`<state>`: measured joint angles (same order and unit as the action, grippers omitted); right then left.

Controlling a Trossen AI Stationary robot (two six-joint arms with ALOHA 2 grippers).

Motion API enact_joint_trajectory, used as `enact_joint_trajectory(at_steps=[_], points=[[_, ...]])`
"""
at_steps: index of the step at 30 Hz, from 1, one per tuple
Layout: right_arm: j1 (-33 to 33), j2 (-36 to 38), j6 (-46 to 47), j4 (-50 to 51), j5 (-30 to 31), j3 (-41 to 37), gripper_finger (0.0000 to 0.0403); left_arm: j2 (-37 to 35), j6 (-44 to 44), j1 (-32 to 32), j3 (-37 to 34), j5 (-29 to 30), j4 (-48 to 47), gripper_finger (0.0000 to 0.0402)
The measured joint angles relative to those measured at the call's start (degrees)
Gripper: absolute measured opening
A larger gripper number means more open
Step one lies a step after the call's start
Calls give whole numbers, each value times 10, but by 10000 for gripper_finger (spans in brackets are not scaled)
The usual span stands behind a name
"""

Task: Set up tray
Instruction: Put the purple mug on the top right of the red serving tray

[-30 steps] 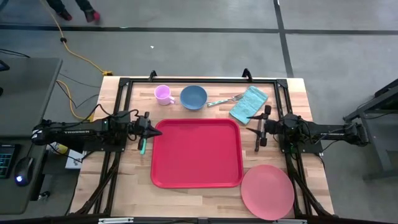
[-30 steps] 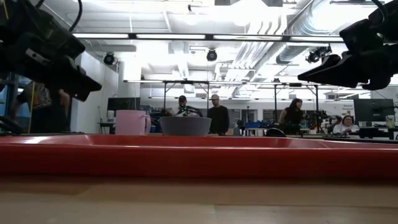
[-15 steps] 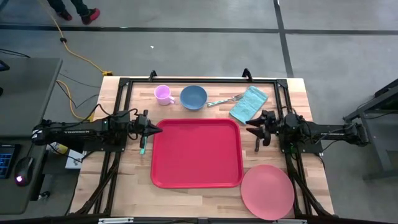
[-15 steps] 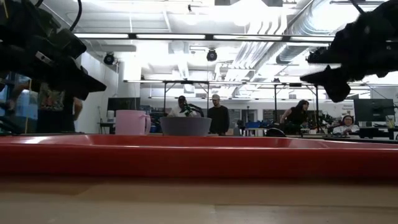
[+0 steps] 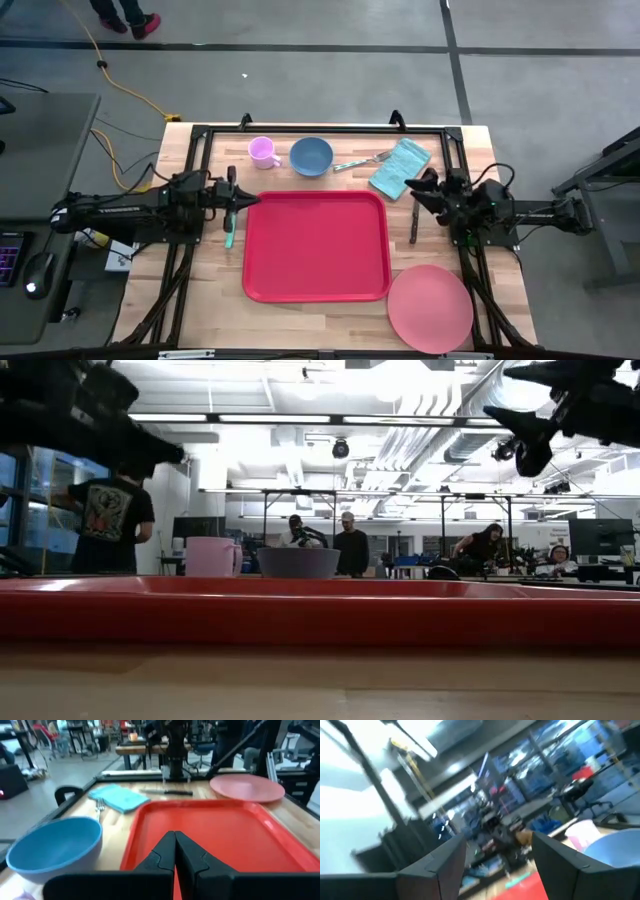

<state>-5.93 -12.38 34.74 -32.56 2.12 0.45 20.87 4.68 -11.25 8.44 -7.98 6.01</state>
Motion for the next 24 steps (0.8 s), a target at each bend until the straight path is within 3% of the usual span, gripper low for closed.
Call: enact_joint_trajectory(at_steps=[4, 9, 18, 21, 24], points=[[0, -3, -27, 0, 35, 2, 206, 0, -4, 0, 9, -11, -3, 40], [-1, -29, -109, 98, 98, 63, 206, 0, 8, 0, 33, -17, -57, 40], [0, -163, -292, 343, 168, 302, 206, 0, 25, 0, 64, -17, -110, 40], [-1, -213, -301, 422, 219, 374, 206, 0, 27, 0, 69, -17, -115, 40], [-1, -251, -292, 459, 230, 426, 206, 0, 27, 0, 72, -17, -123, 40]])
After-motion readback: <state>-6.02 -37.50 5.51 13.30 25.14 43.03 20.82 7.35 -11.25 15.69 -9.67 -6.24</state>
